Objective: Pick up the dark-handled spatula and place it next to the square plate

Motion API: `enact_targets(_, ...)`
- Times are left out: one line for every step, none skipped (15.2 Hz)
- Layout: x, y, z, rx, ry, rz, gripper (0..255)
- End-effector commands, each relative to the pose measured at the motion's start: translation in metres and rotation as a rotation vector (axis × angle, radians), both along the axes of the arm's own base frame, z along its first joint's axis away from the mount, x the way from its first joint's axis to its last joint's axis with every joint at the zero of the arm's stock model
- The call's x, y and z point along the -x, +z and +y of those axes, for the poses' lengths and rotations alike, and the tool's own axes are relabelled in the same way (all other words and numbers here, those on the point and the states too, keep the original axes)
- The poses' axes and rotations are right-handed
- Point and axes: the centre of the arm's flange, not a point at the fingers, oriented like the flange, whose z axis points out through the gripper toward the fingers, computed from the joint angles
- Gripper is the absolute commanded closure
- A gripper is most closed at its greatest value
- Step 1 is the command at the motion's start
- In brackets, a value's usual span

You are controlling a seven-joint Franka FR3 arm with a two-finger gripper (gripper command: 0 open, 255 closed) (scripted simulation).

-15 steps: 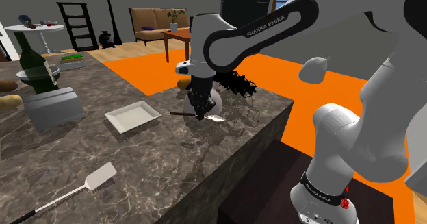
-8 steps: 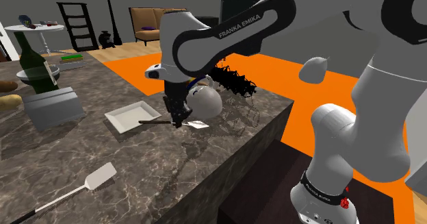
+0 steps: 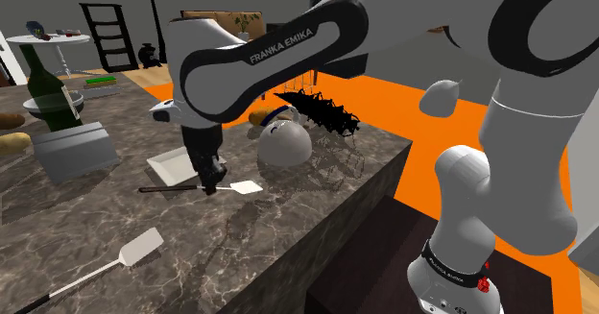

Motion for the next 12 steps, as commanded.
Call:
enact_targets(-0.001, -0.008, 0.007, 0.000, -0.001, 0.000, 255)
enact_targets(-0.001, -0.014, 0.007, 0.000, -0.001, 0.000, 255)
enact_targets(-0.001, -0.019, 0.007, 0.000, -0.001, 0.000, 255)
enact_targets(-0.001, -0.024, 0.007, 0.000, -0.001, 0.000, 255)
enact_targets(-0.001, -0.030, 0.007, 0.000, -0.001, 0.000, 255)
enact_targets(-0.001, -0.035, 0.007, 0.000, -0.001, 0.000, 255)
enact_targets(-0.001, -0.040, 0.007, 0.000, -0.001, 0.000, 255)
enact_targets(-0.001, -0.045, 0.007, 0.000, -0.001, 0.000, 255)
enact_targets(-0.001, -0.051, 0.007, 0.000, -0.001, 0.000, 255)
enact_targets(-0.001, -0.056, 0.007, 0.000, -0.001, 0.000, 255)
enact_targets(-0.001, -0.061, 0.007, 0.000, -0.001, 0.000, 255)
enact_targets(-0.001, -0.067, 0.007, 0.000, -0.001, 0.000, 255)
